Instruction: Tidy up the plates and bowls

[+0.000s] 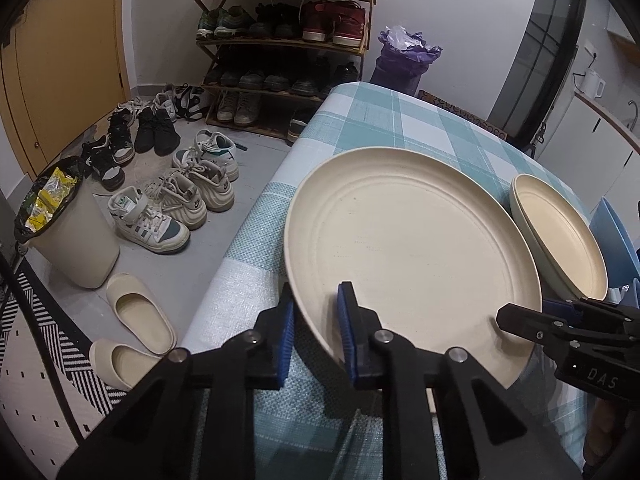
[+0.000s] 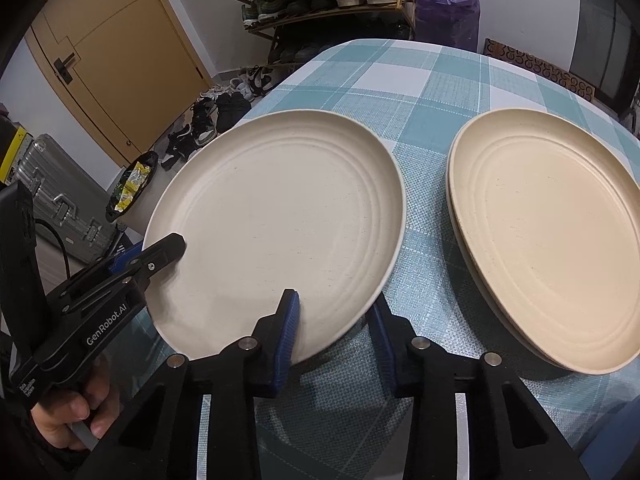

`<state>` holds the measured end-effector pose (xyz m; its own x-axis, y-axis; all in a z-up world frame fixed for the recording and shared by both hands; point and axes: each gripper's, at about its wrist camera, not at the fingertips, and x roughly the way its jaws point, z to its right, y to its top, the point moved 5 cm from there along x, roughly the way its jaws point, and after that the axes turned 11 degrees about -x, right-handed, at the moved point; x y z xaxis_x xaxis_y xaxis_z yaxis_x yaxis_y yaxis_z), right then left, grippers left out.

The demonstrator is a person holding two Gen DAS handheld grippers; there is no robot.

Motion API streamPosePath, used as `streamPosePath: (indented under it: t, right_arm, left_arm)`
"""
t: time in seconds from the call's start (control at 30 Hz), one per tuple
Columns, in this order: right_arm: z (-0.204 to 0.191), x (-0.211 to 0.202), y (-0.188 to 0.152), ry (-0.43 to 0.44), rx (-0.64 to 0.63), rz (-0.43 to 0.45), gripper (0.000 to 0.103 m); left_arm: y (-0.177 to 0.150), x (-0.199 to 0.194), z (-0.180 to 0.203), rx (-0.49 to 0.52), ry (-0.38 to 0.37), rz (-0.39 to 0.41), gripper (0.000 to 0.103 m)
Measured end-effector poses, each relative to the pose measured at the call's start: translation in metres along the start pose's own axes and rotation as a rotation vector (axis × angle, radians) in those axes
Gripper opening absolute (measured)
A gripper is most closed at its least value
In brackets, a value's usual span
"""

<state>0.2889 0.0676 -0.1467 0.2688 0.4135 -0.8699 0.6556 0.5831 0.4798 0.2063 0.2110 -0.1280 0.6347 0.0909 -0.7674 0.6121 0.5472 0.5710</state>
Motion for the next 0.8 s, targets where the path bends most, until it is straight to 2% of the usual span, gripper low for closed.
streamPosePath:
  t: [0.43, 0.8]
  right_arm:
    - [-0.005, -0.003, -0.004, 0.0, -0.022, 0.016, 0.031]
    - [-0.007, -0.022, -0.003, -0.005, -0.032, 0.052, 0.031]
  left_arm:
    - [-0.003, -0.007, -0.003, 0.001, 0.015, 0.012, 0.018]
    - [-0.001, -0.031, 0.005, 0.02, 0.013, 0.053, 0.018]
